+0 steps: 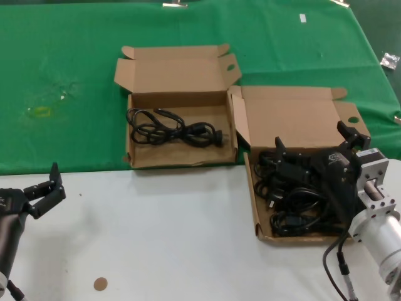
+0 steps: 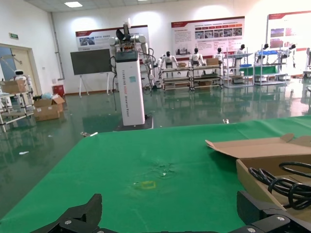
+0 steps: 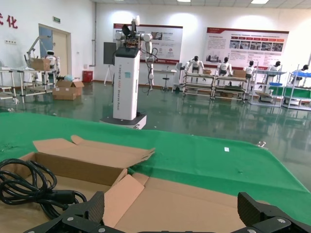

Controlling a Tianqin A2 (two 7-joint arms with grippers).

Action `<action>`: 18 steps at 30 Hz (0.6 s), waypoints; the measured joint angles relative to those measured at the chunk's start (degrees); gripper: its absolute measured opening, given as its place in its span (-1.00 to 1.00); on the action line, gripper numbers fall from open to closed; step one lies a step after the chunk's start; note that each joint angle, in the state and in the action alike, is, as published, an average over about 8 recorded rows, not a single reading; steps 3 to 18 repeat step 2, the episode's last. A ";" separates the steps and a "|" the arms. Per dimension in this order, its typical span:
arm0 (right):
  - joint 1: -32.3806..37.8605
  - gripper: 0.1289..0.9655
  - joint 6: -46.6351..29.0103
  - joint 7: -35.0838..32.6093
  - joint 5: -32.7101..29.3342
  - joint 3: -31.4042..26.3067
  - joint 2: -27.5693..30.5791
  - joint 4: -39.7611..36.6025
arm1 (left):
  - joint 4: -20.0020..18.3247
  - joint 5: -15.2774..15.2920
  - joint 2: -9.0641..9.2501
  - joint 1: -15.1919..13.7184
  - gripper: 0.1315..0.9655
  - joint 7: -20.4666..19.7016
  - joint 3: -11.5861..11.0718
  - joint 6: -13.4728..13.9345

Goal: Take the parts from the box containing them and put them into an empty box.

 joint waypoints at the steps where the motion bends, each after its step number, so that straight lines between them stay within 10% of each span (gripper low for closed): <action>1: 0.00 1.00 0.00 0.00 0.00 0.00 0.00 0.00 | 0.00 0.00 0.00 0.00 1.00 0.00 0.00 0.00; 18: 0.00 1.00 0.00 0.00 0.00 0.00 0.00 0.00 | 0.00 0.00 0.00 0.00 1.00 0.00 0.00 0.00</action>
